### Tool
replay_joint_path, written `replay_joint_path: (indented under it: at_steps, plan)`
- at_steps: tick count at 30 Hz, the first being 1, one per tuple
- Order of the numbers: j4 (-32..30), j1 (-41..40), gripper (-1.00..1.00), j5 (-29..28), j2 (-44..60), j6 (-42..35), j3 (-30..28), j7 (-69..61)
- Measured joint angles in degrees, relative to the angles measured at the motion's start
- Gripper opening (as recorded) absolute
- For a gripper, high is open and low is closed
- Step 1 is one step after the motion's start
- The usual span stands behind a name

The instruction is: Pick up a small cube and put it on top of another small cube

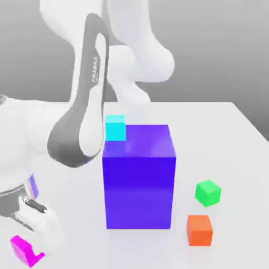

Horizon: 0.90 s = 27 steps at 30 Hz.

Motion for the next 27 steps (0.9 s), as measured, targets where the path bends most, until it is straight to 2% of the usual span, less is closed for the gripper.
replay_joint_path:
  at_steps: [8,11,13,15,20,24,27]
  plan:
    - [-13.46,9.70,-1.00,2.92,-11.19,1.51,13.24,-9.54]
    - [-19.66,18.73,-1.00,5.90,-16.64,1.92,18.81,-15.21]
    - [-23.57,26.13,-1.00,7.65,-20.09,2.23,20.27,-18.71]
    - [-27.35,29.15,-1.00,8.79,-23.42,2.65,21.59,-21.66]
    - [-35.68,29.43,-1.00,1.40,-30.65,6.73,26.12,-19.98]
    - [-36.19,27.11,-1.00,-5.15,-24.26,13.82,27.73,-15.81]
    - [-36.03,26.05,-1.00,-13.81,-17.84,19.65,26.13,-9.83]
